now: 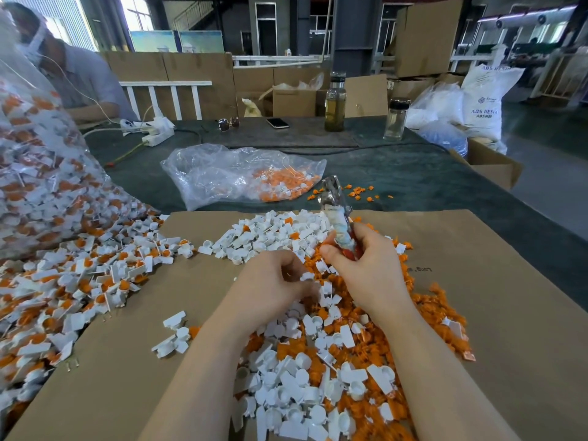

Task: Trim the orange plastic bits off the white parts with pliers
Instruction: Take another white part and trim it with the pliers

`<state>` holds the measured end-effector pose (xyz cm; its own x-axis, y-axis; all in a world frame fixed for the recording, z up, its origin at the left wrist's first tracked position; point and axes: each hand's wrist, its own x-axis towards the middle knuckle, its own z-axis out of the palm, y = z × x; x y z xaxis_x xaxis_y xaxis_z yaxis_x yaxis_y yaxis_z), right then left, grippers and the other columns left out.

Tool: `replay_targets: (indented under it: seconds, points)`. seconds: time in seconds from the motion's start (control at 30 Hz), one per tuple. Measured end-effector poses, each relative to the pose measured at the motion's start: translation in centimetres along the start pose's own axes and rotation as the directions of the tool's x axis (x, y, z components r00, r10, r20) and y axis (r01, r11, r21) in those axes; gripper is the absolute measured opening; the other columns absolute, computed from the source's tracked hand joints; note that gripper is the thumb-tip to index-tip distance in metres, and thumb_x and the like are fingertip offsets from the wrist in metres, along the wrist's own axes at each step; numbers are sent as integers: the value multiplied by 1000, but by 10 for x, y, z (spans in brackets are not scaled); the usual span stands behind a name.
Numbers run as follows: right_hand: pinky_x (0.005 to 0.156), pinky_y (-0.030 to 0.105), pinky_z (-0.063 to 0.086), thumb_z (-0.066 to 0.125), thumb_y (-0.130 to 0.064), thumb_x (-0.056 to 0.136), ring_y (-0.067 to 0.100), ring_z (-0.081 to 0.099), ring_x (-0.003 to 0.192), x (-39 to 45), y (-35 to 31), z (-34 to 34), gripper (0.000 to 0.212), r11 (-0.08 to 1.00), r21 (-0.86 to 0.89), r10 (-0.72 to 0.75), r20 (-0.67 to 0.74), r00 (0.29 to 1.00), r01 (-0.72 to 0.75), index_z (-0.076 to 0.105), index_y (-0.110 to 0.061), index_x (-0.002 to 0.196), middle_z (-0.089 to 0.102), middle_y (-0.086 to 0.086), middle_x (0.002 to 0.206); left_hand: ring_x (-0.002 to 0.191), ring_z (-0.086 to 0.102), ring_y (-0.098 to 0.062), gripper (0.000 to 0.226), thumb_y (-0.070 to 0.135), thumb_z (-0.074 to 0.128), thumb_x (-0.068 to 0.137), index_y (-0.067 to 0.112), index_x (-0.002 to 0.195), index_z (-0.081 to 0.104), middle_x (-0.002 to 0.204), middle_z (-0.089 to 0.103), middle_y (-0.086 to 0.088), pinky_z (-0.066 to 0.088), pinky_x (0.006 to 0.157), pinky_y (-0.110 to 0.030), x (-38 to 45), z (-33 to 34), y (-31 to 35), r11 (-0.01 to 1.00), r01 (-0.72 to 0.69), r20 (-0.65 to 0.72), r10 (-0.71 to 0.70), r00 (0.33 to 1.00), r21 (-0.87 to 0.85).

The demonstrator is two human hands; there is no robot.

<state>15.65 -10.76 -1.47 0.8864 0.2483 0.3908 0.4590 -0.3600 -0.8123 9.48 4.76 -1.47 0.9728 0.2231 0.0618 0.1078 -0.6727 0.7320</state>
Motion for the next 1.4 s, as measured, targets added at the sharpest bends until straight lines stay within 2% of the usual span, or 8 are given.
replay_targets:
  seconds: [0.13,0.3,0.37,0.43,0.5,0.73,0.87,1.4]
  points:
    - [61,11,45,70,-25,87,0,60,76,0,-1,0,8,992,126,-7,0,1000,7,66,-21,92,66,-10,80,70,71,-14,19,31,80,81,21,89,66,79,75,-2,51,59,-28,0,-1,9,945,54,-106,-92,990,-321]
    - [64,5,44,69,-21,88,-8,61,77,-1,-5,0,14,978,205,-35,24,999,30,62,-33,88,66,-25,77,66,72,-3,15,27,82,79,23,91,73,76,76,5,41,45,-7,-3,-1,16,801,73,-114,-173,978,-594]
    - [64,5,44,69,-21,89,-8,61,75,-2,-6,0,18,977,209,-56,33,998,48,61,-37,87,65,-30,79,66,70,1,6,26,81,80,30,80,77,75,75,11,47,52,-9,-3,1,18,773,68,-108,-175,979,-631]
    - [64,6,45,68,-21,89,-7,62,76,-2,-7,1,17,975,215,-71,26,997,64,61,-36,87,65,-29,79,78,73,-7,16,19,79,82,34,76,79,80,77,8,57,70,-20,-2,3,18,736,67,-99,-180,979,-674]
    - [65,7,45,68,-22,89,-6,62,77,-3,-7,1,17,976,208,-74,11,997,70,60,-36,87,66,-24,78,86,75,-18,9,14,78,83,21,87,79,87,78,-1,59,81,-32,-1,4,18,689,78,-83,-197,977,-720]
    - [59,9,44,68,-28,89,-4,60,69,-3,-5,4,8,990,135,-49,-31,998,52,60,-31,88,63,-24,71,73,75,-19,17,3,72,87,10,103,72,81,77,-11,61,69,-26,-3,6,26,578,68,-83,-232,969,-813]
    - [55,12,42,68,-33,88,-1,58,66,-2,-3,4,10,996,77,-35,-67,997,40,63,-24,90,62,-11,69,68,74,-19,27,4,76,83,3,104,59,71,74,-9,62,65,-27,-3,9,29,527,44,-107,-252,962,-849]
    - [64,23,53,68,-33,87,1,62,75,-5,-7,6,14,997,30,-65,-179,982,72,61,-25,95,65,-15,80,73,75,-21,13,1,77,80,-4,92,72,79,76,-17,60,65,-24,-7,10,34,514,-14,-148,-221,964,-858]
